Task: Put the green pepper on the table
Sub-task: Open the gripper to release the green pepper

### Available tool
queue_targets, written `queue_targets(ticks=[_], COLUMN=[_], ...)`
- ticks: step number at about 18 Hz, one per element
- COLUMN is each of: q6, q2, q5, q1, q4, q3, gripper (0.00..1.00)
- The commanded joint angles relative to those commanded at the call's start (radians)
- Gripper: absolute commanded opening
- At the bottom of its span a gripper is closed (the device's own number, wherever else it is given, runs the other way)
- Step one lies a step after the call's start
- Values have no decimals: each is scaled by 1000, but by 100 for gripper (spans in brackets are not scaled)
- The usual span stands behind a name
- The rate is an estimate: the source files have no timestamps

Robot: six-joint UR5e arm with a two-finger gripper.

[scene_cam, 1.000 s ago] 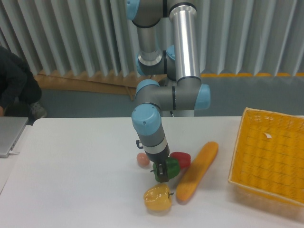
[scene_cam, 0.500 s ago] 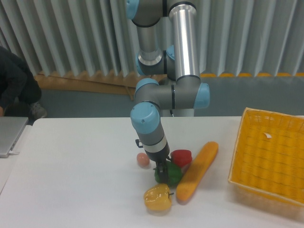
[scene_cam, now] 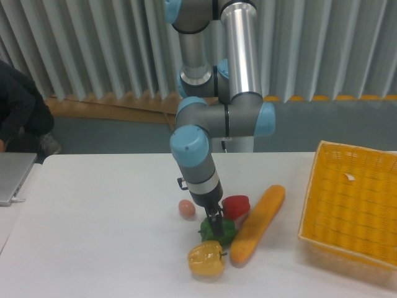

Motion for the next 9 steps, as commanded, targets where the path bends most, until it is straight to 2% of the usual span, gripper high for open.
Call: queue_targets(ticks=[6,9], q6=[-5,3], q2=[18,80], q5=[-63,-69], q1=[11,5], q4=[-18,-127], q3=[8,3], gripper=[100,100])
